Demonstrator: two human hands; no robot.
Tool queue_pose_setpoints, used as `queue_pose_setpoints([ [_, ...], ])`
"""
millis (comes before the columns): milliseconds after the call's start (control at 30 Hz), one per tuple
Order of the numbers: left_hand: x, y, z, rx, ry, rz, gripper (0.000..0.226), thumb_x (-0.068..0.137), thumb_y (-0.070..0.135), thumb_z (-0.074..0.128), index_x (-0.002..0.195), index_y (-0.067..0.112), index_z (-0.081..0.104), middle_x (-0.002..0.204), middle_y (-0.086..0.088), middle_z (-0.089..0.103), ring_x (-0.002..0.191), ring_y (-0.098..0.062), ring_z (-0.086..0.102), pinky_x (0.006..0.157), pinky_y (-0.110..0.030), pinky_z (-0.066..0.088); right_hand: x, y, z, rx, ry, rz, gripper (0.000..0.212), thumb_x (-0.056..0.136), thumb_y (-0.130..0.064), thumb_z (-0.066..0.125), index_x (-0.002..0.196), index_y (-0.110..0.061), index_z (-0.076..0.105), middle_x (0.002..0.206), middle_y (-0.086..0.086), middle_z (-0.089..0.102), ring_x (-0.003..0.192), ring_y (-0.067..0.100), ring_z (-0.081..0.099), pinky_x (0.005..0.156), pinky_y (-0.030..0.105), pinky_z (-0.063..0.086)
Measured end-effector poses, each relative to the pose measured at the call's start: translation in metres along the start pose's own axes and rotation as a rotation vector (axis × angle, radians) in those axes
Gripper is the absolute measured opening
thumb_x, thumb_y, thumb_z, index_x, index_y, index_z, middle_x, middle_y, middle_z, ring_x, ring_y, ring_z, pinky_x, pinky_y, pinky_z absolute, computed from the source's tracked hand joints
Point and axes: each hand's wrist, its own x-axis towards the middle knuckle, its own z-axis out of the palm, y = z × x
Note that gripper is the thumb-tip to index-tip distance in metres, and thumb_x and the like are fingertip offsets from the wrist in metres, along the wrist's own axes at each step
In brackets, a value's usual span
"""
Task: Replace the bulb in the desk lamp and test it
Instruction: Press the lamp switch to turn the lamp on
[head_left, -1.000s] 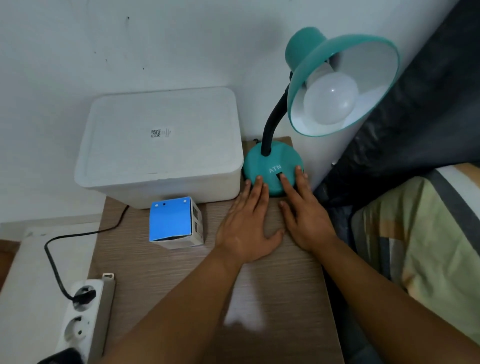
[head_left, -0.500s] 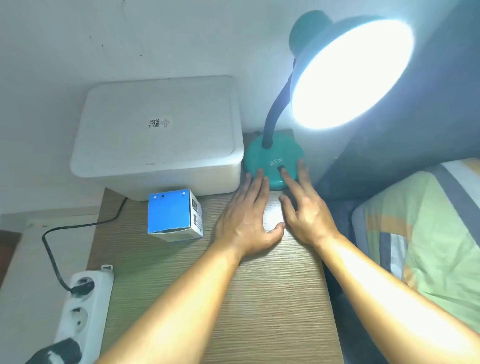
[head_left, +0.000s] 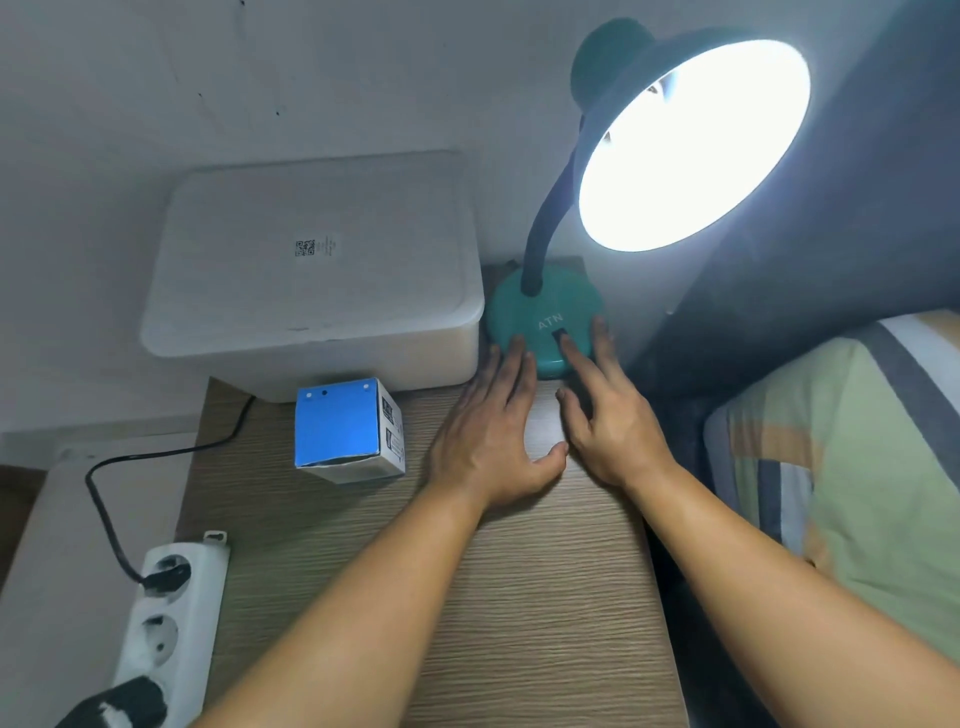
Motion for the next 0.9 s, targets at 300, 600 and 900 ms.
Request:
queue_pose_setpoints([
  [300, 0.0003, -0.0004, -0.0006, 0.005, -0.002, 0.013, 0.099, 0.085, 0.064, 0.046, 0.159, 0.012, 0.006, 0.168, -0.005, -0.002, 0.155, -0.021, -0.004, 0.122, -0.028, -0.004, 0.0002, -0.0003, 0.0000, 0.009, 0.017, -0.016, 0.062, 0.097, -0.024, 0.052, 0.154, -0.034, 0.027, 0.166, -0.003, 0.009, 0.152, 0.015, 0.011, 0.111, 0.038, 0.036],
  [600, 0.0004, -0.0007, -0.0011, 0.004, 0.005, 0.021, 0.097, 0.085, 0.063, 0.047, 0.159, 0.012, 0.010, 0.168, -0.006, 0.002, 0.155, -0.022, -0.001, 0.122, -0.027, -0.004, -0.0001, -0.0007, 0.0010, 0.000, 0.027, -0.015, 0.062, 0.098, -0.024, 0.053, 0.154, -0.033, 0.028, 0.165, 0.003, 0.017, 0.151, 0.018, 0.015, 0.111, 0.039, 0.036],
  [900, 0.0011, 0.0000, -0.0010, 0.004, 0.002, 0.017, 0.098, 0.084, 0.063, 0.048, 0.159, 0.011, 0.012, 0.168, -0.007, 0.005, 0.155, -0.023, 0.001, 0.123, -0.029, -0.002, 0.0009, 0.0020, 0.0028, 0.011, 0.037, -0.010, 0.058, 0.097, -0.025, 0.054, 0.152, -0.029, 0.035, 0.163, 0.002, 0.022, 0.149, 0.019, 0.019, 0.111, 0.040, 0.037],
])
